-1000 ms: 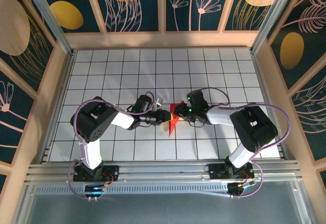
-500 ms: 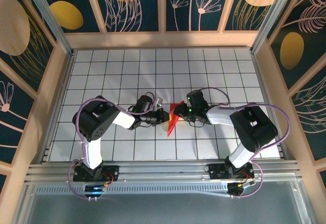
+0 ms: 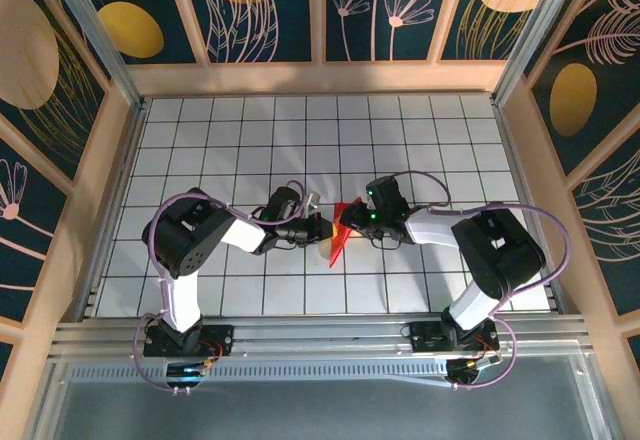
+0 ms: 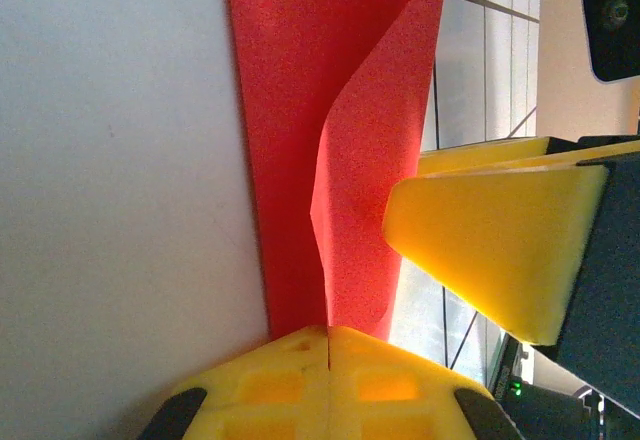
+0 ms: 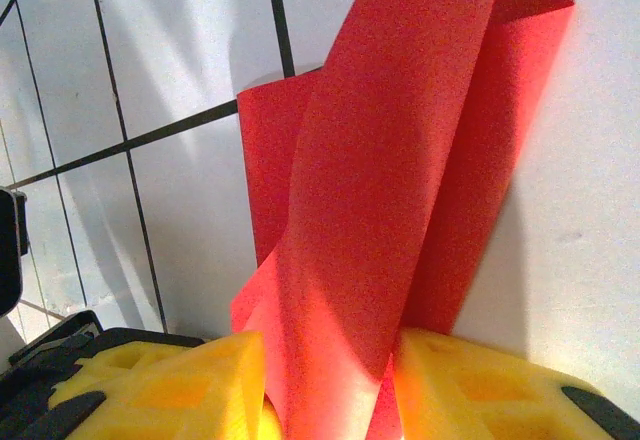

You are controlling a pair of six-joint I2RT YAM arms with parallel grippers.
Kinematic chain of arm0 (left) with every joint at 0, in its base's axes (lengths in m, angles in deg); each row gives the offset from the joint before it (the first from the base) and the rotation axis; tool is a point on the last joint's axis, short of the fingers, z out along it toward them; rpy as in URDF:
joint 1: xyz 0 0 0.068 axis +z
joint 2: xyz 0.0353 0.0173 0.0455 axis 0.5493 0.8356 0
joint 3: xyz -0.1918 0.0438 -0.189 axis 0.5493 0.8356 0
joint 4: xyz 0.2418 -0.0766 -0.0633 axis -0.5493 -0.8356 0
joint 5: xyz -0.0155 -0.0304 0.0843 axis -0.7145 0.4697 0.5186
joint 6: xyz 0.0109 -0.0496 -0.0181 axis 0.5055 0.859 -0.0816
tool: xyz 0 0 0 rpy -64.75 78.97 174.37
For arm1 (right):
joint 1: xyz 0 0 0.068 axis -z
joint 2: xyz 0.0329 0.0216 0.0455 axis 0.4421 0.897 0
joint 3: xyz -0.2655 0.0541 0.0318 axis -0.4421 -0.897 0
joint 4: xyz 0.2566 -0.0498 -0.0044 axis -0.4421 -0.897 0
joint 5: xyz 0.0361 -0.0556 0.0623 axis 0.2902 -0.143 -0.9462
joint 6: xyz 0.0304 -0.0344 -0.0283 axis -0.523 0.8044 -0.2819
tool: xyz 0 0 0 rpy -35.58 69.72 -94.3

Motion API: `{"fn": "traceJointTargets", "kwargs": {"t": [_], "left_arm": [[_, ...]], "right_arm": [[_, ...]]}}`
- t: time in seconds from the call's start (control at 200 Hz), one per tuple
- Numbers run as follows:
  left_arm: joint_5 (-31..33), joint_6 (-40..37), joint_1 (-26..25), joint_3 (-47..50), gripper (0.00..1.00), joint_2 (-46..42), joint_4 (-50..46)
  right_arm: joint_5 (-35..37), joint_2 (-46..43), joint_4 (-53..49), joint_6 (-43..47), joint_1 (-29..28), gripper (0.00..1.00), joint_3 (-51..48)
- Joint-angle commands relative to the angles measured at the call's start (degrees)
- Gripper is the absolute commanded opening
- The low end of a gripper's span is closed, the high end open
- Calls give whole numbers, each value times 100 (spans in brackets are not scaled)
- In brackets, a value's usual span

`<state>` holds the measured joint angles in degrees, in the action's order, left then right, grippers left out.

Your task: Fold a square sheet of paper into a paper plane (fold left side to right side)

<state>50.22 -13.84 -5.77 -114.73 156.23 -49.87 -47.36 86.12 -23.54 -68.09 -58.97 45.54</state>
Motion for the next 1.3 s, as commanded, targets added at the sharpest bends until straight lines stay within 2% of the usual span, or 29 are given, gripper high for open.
{"fn": "traceJointTargets", "kwargs": {"t": [0.0, 0.375, 0.676, 0.731, 0.891, 1.076, 1.296], "left_arm": [[185, -228, 16, -40, 0, 79, -429], [294, -345, -47, -205, 0, 153, -741], [447, -417, -96, -303, 0, 150, -989], [475, -431, -114, -330, 0, 157, -1044], [538, -461, -132, -383, 0, 172, -1157], [610, -489, -160, -438, 0, 173, -1295], [699, -489, -160, -445, 0, 163, -1398]], "right_arm": [[183, -185, -102, 48, -32, 41, -37], [205, -351, -59, 5, 21, 43, -139], [428, -853, -561, 178, 109, 42, -195], [318, -998, -505, 218, 346, 41, -250], [-143, -1190, -239, 275, 537, 24, -289], [-465, -898, -168, 343, 575, 0, -25], [-569, -556, -74, 286, 517, 0, 148]]}}
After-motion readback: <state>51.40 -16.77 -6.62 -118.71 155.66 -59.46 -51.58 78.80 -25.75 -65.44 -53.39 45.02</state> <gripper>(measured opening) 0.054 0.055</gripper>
